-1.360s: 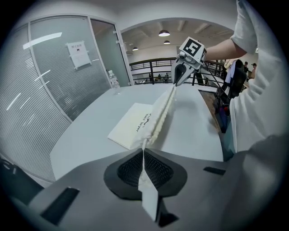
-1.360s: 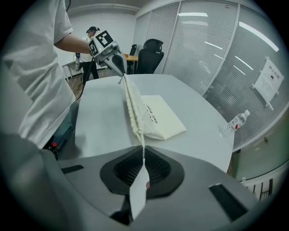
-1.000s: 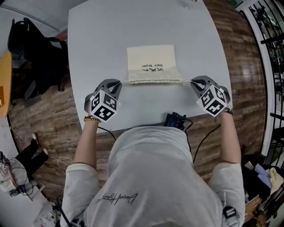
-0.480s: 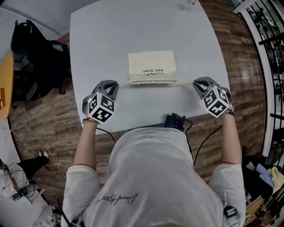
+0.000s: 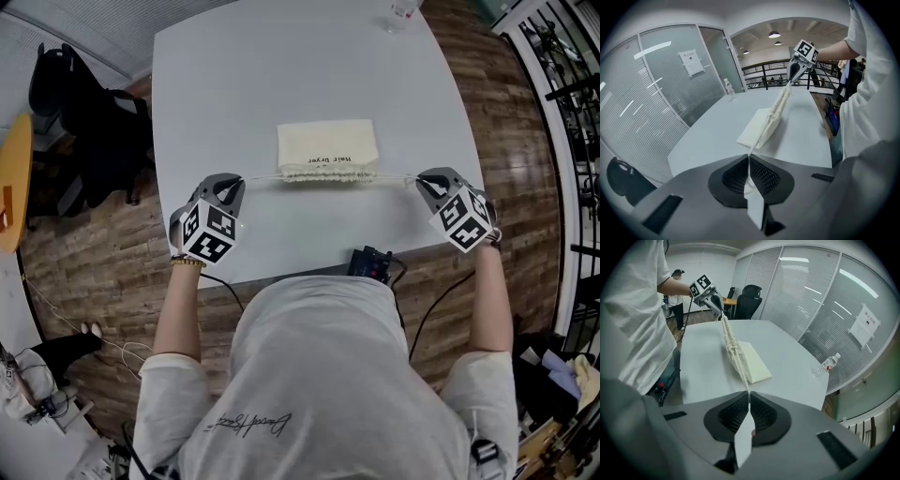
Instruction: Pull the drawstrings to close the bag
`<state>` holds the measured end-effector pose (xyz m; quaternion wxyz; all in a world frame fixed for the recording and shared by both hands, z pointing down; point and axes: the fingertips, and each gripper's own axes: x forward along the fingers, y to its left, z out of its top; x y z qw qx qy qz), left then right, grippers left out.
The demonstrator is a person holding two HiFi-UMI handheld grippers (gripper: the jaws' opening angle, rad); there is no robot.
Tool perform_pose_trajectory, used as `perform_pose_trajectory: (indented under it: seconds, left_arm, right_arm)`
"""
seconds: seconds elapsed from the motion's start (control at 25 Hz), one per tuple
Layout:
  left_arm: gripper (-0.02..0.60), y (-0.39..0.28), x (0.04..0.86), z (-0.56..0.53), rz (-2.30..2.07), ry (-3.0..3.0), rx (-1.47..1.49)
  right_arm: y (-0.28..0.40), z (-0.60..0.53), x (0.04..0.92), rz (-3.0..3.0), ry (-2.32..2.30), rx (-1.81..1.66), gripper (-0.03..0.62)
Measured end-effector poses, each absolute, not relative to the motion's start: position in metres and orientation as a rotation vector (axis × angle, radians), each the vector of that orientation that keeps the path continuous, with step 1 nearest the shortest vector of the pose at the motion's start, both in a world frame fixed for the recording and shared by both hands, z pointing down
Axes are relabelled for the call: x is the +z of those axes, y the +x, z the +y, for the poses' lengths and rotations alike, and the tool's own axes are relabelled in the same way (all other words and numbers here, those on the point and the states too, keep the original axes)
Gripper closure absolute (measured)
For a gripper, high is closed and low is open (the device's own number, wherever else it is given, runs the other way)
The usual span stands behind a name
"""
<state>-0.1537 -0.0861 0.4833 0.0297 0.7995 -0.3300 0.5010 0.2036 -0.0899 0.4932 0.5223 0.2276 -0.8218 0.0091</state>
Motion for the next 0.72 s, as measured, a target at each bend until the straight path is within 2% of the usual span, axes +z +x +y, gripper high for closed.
perform_pose_trajectory:
  seconds: [0.72]
  left_arm:
    - [0.568, -0.187, 0.473, -0.097, -1.112, 2.443, 1.654]
  right_arm:
    - [0.23, -0.097, 0.486, -1.926, 0.585, 0.003, 0.562]
